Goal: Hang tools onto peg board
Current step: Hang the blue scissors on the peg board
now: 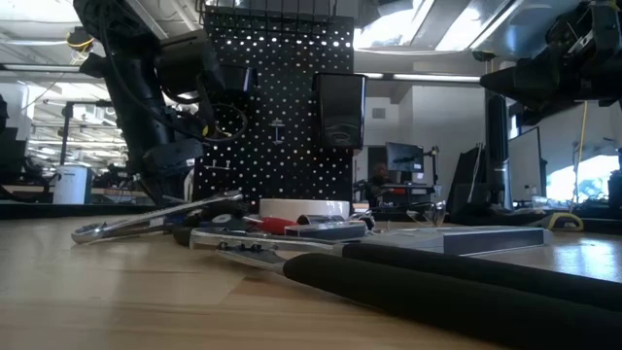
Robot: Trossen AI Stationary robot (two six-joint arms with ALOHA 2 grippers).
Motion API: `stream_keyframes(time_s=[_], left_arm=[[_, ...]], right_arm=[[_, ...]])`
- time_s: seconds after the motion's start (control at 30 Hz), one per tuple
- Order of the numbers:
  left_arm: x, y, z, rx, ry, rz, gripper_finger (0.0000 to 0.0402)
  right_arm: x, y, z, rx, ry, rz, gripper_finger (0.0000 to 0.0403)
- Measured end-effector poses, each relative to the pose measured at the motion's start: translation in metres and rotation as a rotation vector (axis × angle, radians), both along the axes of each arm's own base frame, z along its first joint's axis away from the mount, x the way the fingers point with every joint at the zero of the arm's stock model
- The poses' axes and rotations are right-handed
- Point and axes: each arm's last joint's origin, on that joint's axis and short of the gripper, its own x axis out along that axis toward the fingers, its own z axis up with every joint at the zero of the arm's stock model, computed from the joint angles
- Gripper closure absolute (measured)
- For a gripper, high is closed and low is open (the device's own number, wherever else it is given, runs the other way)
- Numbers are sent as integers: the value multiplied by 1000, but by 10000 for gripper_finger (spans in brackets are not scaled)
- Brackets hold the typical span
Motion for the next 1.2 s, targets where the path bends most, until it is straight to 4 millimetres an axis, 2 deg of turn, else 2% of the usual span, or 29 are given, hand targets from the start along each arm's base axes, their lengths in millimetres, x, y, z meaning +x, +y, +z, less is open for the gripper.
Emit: stream_keyframes(time_s=[0.2, 0.43, 0.77, 0.97, 1.2], left_arm=[[2, 0, 0, 39, -22, 25, 357], [0, -2, 10, 105, -66, 42, 364], [-4, -18, 45, 201, -220, 24, 370], [-5, -27, 73, 349, -265, 20, 371], [0, -38, 94, 509, -312, 9, 370]], right_arm=[[0, 0, -2, -5, 25, 0, 395], [0, 0, -5, -10, 51, 0, 395], [0, 0, -5, -10, 51, 0, 395], [0, 0, -5, -10, 51, 0, 395], [0, 0, -5, -10, 51, 0, 395]])
